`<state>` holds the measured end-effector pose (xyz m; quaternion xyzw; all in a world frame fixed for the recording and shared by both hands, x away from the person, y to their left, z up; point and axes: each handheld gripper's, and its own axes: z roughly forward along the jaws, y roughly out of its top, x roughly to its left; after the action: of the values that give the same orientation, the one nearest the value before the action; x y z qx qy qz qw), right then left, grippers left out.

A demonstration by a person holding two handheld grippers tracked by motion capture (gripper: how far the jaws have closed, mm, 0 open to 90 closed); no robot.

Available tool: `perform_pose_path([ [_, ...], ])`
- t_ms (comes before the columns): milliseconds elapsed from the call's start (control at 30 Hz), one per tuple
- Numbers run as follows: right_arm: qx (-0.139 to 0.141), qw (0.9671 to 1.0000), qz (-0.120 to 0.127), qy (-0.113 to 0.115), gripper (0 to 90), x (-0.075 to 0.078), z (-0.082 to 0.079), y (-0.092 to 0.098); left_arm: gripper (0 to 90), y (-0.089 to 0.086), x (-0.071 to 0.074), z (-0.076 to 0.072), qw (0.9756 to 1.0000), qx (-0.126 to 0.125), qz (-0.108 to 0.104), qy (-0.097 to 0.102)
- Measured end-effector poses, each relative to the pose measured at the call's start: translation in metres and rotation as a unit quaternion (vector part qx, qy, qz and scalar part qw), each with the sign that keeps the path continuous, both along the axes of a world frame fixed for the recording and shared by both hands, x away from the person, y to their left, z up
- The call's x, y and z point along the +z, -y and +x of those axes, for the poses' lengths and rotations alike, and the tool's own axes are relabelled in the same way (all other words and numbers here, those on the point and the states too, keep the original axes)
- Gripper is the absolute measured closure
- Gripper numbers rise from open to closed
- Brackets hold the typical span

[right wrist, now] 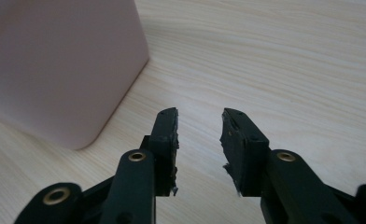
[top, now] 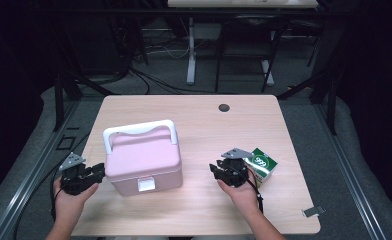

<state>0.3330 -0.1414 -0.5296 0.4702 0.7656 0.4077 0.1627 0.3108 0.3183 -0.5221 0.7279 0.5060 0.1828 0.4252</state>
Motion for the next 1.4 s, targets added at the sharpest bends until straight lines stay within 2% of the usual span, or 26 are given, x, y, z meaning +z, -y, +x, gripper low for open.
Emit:
perform_pose_path([
  [300,0.024,0.9997,0.005,-0.002,70.9,-0.002,0.014,-0.023,66.7,0.000,0.000,0.001,0.9999,0.001,-0.010,-0.002],
  [500,0.033,0.9992,0.020,-0.007,71.0,0.001,0.020,-0.035,72.3,0.002,0.001,0.001,1.0000,-0.003,-0.005,-0.001],
  [733,0.042,0.9990,0.011,-0.007,71.8,-0.001,0.025,-0.045,73.0,0.003,0.001,0.002,0.9999,0.003,-0.010,-0.005],
  [800,0.045,0.9989,0.013,-0.007,71.8,-0.001,0.027,-0.049,74.7,0.006,0.001,0.003,0.9999,-0.006,-0.015,-0.005],
  [900,0.050,0.9987,0.014,-0.002,71.6,-0.001,0.027,-0.053,76.0,0.010,0.001,0.003,0.9999,-0.012,-0.010,-0.005],
  [1100,0.052,0.9986,0.011,0.006,71.6,-0.002,0.026,-0.055,78.1,0.019,0.002,0.002,0.9997,-0.023,-0.010,-0.005],
  [1267,0.060,0.9980,0.019,0.010,72.9,0.001,0.026,-0.054,81.2,0.025,0.003,0.000,0.9995,-0.028,-0.014,-0.003],
  [1367,0.049,0.9987,0.011,0.010,74.7,0.001,0.025,-0.052,81.9,0.029,0.003,0.000,0.9993,-0.035,-0.011,-0.003],
  [1400,0.049,0.9987,0.015,0.007,75.4,0.001,0.025,-0.052,82.0,0.029,0.003,0.000,0.9993,-0.035,-0.011,-0.003],
])
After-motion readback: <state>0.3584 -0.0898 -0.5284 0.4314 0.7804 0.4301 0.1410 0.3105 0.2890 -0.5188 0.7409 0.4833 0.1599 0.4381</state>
